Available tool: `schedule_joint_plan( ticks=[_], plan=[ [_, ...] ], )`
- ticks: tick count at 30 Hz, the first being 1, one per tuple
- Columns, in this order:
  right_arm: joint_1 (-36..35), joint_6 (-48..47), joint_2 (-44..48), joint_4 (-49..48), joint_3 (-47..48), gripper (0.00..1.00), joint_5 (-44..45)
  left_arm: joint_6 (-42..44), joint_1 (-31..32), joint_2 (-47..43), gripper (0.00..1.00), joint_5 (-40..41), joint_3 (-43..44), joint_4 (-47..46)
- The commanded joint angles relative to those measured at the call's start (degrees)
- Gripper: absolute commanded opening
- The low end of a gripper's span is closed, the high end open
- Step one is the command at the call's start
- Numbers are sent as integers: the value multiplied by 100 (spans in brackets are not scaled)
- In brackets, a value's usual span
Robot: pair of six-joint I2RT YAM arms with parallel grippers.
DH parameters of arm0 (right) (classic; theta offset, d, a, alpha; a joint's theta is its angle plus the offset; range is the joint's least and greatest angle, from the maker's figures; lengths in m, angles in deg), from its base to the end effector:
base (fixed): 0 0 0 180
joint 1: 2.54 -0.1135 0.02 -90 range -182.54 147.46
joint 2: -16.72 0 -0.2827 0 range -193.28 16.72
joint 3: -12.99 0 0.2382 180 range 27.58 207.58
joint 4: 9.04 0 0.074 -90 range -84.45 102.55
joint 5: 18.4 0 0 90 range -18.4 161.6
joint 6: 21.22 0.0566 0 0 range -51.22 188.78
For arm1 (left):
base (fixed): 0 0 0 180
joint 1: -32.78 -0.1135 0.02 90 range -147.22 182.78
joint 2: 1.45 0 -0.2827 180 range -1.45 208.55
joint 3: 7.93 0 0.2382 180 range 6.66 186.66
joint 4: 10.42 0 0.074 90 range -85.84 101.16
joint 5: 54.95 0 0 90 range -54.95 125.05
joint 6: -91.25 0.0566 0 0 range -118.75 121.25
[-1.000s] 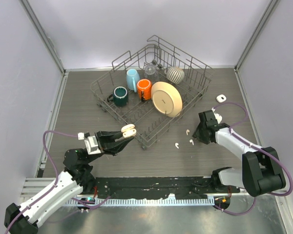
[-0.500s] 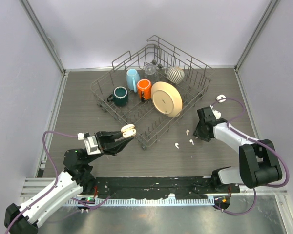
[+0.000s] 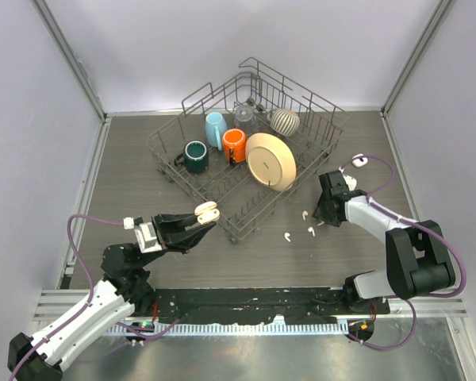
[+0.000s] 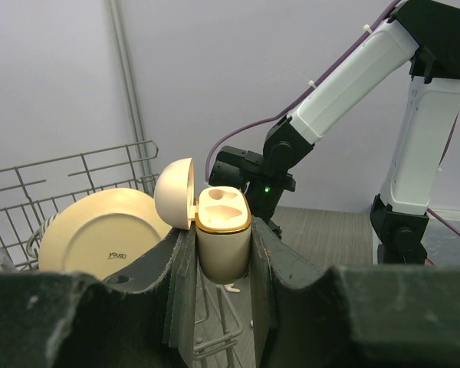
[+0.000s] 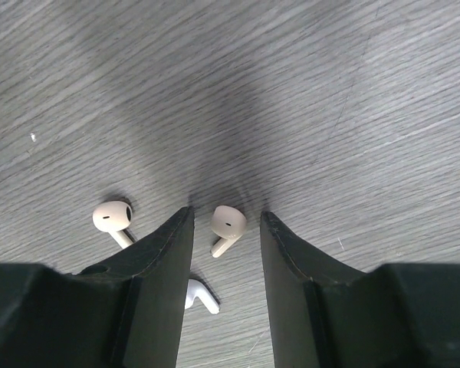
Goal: Insert the wireless bluetooth earbuds into the charging case
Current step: Pick up the earbud from the center of the board.
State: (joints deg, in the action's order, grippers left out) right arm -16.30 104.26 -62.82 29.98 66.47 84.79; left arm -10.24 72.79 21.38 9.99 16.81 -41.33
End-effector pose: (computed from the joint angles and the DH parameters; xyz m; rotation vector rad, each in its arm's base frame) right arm 0.2333 0.0438 0.1698 0.5663 2.5923 -0.0346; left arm 0.0633 -0.0844 0.2990 0.6607 0.8947 -1.0271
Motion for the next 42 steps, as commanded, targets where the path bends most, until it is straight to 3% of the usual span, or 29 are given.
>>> schedule_joint_plan(
  ticks=[1, 20, 26, 32, 42],
  plan=[
    [-21, 143, -131, -105, 189, 44, 192, 68, 16, -42, 0, 98, 4, -161],
    [-13, 117, -35, -34, 22, 30, 149, 85, 16, 20, 0, 71, 31, -170],
    [-22, 55, 27, -34, 13, 19, 122, 76, 16, 2, 0, 71, 31, -170],
    [-22, -94, 290, -17, -13, 9, 78, 68, 16, -7, 0, 54, 40, -170],
    [-30, -454, 941, 220, 144, 2, -1, 32, 16, 20, 0, 63, 75, -188]
  ],
)
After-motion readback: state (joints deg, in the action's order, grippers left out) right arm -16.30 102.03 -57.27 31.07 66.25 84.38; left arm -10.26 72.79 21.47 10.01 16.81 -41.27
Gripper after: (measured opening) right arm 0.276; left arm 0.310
